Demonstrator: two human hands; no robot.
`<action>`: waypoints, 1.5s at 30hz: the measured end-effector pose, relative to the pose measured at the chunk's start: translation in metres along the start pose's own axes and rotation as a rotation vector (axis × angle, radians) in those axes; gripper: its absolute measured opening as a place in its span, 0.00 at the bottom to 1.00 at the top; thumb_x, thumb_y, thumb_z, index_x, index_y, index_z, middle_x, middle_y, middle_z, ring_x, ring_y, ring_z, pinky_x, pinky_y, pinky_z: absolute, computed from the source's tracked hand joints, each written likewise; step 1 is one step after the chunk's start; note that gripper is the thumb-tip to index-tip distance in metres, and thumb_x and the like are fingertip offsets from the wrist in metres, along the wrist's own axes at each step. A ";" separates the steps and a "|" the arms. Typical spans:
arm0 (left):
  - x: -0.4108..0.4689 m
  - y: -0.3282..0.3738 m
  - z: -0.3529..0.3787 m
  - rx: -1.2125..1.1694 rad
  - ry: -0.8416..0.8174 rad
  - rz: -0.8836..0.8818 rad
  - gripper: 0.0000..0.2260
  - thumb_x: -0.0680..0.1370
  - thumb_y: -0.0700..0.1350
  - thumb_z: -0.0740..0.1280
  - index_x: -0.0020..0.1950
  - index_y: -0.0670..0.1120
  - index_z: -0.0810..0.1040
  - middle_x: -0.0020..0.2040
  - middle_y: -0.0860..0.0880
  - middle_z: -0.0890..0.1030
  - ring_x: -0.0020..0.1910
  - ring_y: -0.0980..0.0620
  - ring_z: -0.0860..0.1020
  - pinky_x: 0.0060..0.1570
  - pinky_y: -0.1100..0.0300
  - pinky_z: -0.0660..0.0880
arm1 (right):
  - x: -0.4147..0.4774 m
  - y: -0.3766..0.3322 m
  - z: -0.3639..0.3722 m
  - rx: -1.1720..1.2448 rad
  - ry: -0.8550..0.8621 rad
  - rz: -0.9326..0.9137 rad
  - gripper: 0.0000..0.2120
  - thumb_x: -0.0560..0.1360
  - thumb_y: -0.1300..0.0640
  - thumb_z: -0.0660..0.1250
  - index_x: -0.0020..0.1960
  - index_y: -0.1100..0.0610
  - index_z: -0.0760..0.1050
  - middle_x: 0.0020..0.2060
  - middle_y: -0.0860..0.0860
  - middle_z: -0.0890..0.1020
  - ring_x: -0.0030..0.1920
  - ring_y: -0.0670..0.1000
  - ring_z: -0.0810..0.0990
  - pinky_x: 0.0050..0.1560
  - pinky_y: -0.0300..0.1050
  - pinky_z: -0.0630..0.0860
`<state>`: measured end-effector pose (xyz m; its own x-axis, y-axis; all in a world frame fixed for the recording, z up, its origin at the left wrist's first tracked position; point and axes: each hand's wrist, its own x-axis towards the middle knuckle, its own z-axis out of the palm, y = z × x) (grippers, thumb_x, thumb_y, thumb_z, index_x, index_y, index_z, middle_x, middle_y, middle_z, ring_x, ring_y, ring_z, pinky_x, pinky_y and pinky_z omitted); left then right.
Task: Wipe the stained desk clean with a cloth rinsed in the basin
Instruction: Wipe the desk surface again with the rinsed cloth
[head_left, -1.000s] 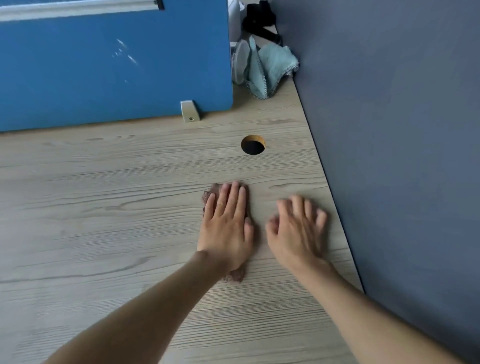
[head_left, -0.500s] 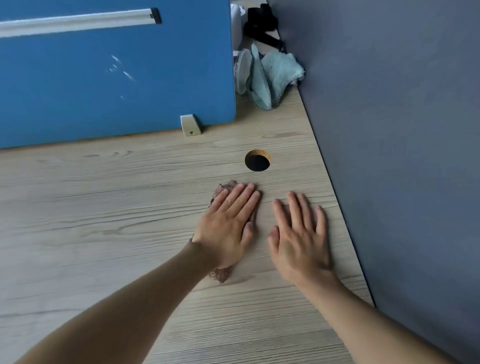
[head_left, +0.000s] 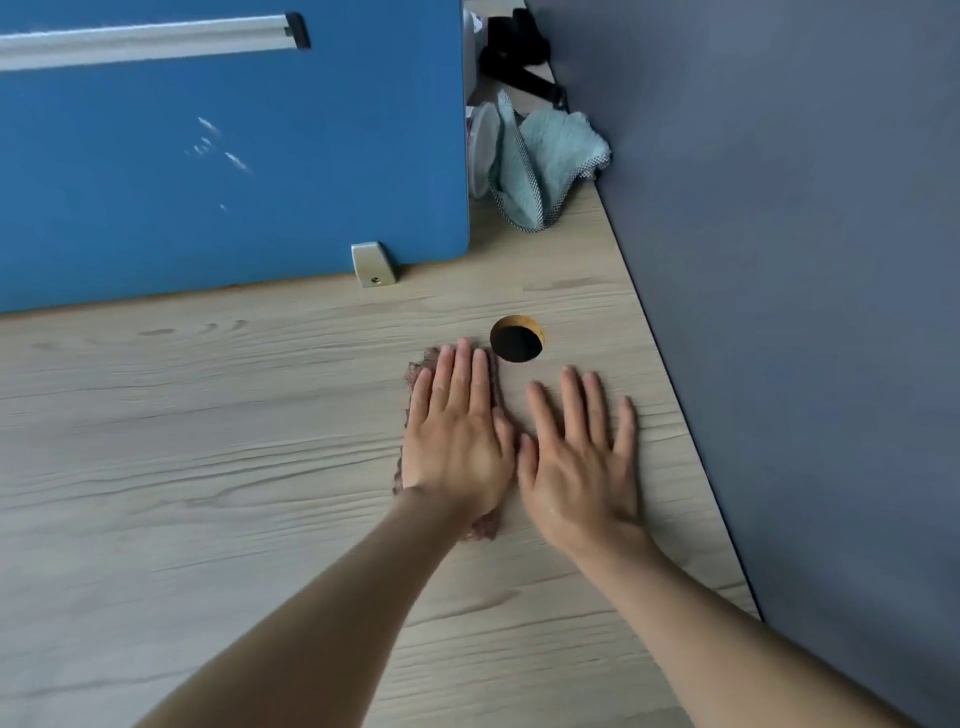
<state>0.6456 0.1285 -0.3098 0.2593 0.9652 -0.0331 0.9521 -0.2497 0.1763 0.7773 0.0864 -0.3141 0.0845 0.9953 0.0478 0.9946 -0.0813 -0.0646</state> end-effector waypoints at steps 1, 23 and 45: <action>0.003 0.002 0.001 -0.001 -0.004 -0.031 0.31 0.79 0.53 0.41 0.82 0.43 0.47 0.82 0.46 0.46 0.81 0.48 0.42 0.79 0.49 0.42 | 0.001 -0.001 -0.001 0.001 0.009 -0.003 0.28 0.78 0.45 0.50 0.76 0.50 0.67 0.78 0.59 0.62 0.79 0.60 0.57 0.74 0.68 0.52; 0.078 -0.017 -0.005 -0.005 0.003 -0.061 0.31 0.80 0.54 0.41 0.81 0.42 0.43 0.82 0.46 0.43 0.80 0.49 0.40 0.79 0.50 0.40 | 0.041 -0.012 0.000 0.000 0.015 0.032 0.31 0.76 0.45 0.52 0.75 0.56 0.69 0.77 0.62 0.63 0.78 0.61 0.59 0.76 0.65 0.54; 0.093 -0.042 -0.010 0.031 0.003 0.020 0.31 0.80 0.54 0.39 0.82 0.42 0.47 0.82 0.46 0.47 0.81 0.48 0.41 0.79 0.51 0.41 | 0.042 -0.010 -0.005 0.038 -0.019 0.039 0.30 0.76 0.44 0.54 0.76 0.53 0.67 0.78 0.60 0.61 0.79 0.59 0.57 0.77 0.63 0.51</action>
<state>0.6285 0.2296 -0.3101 0.2777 0.9603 -0.0268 0.9514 -0.2710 0.1465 0.7717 0.1291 -0.3068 0.1220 0.9922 0.0255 0.9875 -0.1188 -0.1041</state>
